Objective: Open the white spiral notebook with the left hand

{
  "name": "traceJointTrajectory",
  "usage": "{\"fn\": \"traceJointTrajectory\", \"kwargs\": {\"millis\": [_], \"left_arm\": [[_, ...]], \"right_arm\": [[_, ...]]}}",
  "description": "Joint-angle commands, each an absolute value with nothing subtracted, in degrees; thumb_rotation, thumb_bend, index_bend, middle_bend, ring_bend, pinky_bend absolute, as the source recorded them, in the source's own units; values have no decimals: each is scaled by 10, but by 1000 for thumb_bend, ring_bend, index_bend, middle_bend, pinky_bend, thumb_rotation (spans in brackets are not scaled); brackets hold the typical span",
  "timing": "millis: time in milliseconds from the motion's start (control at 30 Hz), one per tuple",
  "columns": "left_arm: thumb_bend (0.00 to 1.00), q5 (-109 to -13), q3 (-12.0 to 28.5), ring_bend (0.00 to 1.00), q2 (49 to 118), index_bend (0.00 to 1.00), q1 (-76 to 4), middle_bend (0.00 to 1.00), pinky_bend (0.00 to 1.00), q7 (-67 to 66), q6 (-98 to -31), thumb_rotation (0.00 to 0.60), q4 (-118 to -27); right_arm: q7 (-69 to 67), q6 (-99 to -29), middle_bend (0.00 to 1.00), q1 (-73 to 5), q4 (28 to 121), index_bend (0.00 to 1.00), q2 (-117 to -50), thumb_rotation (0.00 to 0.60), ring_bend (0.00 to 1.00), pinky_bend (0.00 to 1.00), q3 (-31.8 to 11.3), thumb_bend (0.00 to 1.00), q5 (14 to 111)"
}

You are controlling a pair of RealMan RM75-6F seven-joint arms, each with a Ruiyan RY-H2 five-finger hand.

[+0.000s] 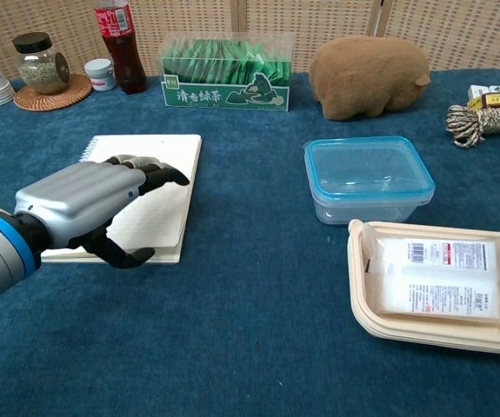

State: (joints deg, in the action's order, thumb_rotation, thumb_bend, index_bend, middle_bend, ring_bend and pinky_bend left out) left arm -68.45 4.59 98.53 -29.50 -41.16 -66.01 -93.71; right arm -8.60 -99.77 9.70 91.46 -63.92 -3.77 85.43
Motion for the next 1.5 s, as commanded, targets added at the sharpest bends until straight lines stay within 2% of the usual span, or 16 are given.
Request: {"fn": "traceJointTrajectory", "kwargs": {"millis": [33,267,533,767,900,1067,1233,1500], "left_arm": [[357,-720,45,25,992,244,-285,132,0,-394,-696,600,-919],[437,-762,42,16,1000,226,-264,123,0,-371,-756,600,-889],[477,-795,46,0,987,179,-218,99,0,-320,-849,600,-879],[471,-799,52,0,952,152,-156,84,0,-258,-942,600,-890],[468,-778,47,0,907,136,-116,65,0,-238,-972,600,-921],[465,-733,33,0,846,133,-78,7,0,-255,-973,600,-969],[461,-697,15,0,785,140,-56,8,0,-239,-944,600,-1021],[460,-769,-20,1,725,301,-49,108,0,-197,-932,600,-1039]], "right_arm": [[-86,-1000,182,98,915,252,-640,600,69,122,-39,306,855],[-86,-1009,183,100,916,251,-640,600,69,122,-42,307,860],[-93,-1025,182,105,911,251,-642,600,69,122,-47,306,866],[-93,-1029,182,104,912,251,-640,600,69,122,-50,306,873],[-87,-1028,182,100,917,251,-639,600,69,122,-50,305,880],[-79,-1023,182,95,925,251,-637,600,69,122,-51,307,886],[-69,-1012,182,87,935,251,-636,600,69,122,-50,306,892],[-36,-971,183,62,961,251,-629,600,69,122,-52,306,893]]}}
